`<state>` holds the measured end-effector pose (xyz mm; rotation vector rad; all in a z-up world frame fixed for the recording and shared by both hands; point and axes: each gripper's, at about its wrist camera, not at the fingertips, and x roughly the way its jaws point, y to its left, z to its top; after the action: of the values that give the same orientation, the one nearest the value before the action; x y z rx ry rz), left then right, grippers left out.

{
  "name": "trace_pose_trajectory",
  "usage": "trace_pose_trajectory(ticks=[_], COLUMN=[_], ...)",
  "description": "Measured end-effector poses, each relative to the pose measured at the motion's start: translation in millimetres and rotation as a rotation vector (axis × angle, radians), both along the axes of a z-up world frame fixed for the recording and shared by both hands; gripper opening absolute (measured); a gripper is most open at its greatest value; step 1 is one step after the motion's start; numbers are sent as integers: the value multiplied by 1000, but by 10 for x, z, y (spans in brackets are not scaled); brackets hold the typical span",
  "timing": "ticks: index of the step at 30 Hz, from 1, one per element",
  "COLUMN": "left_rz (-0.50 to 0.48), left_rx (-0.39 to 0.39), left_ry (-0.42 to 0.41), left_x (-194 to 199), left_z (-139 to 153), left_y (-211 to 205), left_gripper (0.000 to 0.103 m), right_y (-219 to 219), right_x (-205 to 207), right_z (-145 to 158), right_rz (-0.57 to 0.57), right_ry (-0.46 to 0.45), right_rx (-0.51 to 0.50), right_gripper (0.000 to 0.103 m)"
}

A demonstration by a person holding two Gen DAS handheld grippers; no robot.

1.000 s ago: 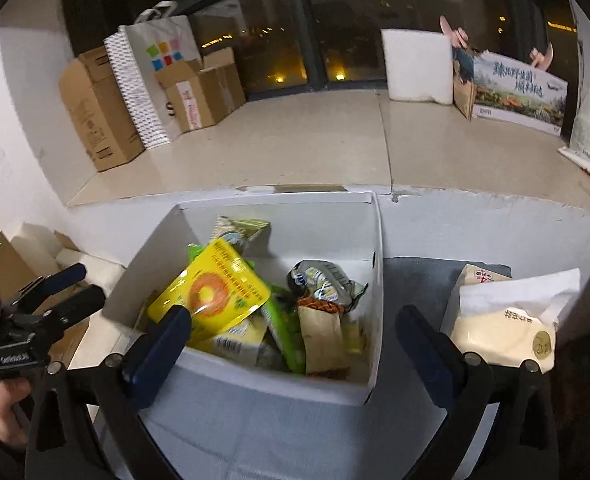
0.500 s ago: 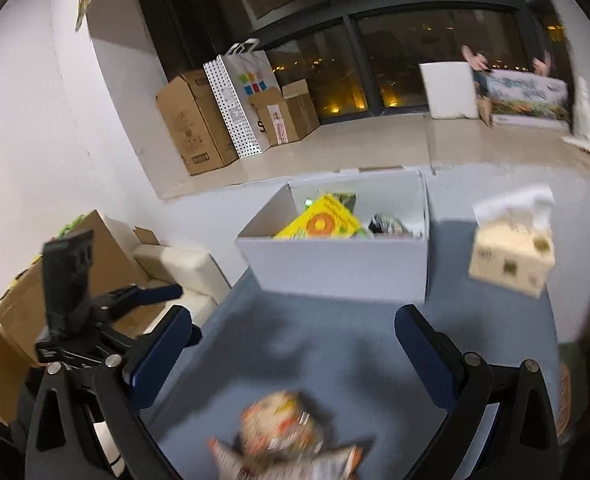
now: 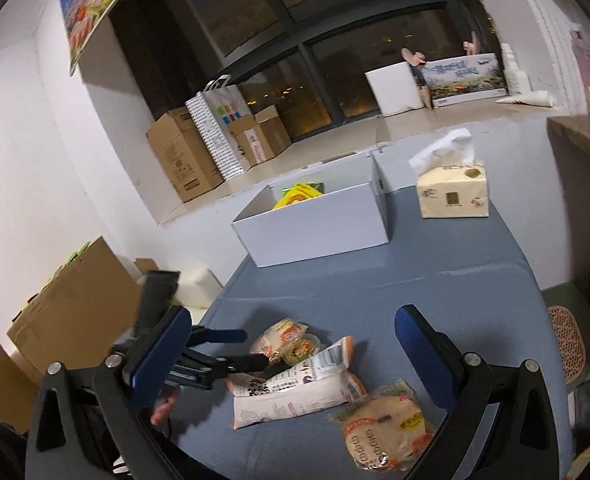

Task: Organize snacks
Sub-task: 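Move both tools back over the remaining snacks, then grasp the round bread bun with the left gripper while right gripper grasps the round jelly cup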

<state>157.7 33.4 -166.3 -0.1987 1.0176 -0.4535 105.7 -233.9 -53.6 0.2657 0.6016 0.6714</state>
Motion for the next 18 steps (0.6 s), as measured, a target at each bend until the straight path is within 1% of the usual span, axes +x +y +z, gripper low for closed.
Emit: trace_pose_trajectory(ticks=[3, 5, 6, 7, 8, 9, 10, 11, 14, 18], left_rz=[14, -1, -6, -10, -12, -13, -13, -16, -14, 16], left_rx=[5, -20, -14, 9, 28, 30, 30, 31, 43, 62], left_ry=[16, 27, 15, 3, -5, -7, -16, -23, -79, -167], left_x=[87, 128, 122, 110, 120, 108, 104, 107, 29, -123], left_z=[-84, -138, -139, -137, -133, -125, -109, -101, 18, 297], left_y=[13, 15, 10, -8, -15, -22, -18, -3, 10, 78], left_gripper=[103, 102, 100, 93, 90, 86, 79, 79, 79, 79], right_y=[-55, -66, -63, -58, -47, -36, -26, -10, 40, 148], right_x=[38, 50, 63, 65, 75, 70, 67, 65, 52, 68], right_z=[-36, -78, -102, -119, -138, -148, -152, -158, -167, -214], right_rz=[-7, -15, -16, -18, -22, -24, -24, -23, -22, -14], right_ry=[12, 23, 30, 34, 39, 40, 41, 40, 32, 34], right_rx=[17, 14, 13, 11, 2, -1, -4, -12, -42, -97], right_gripper=[103, 103, 103, 103, 103, 103, 103, 103, 103, 103])
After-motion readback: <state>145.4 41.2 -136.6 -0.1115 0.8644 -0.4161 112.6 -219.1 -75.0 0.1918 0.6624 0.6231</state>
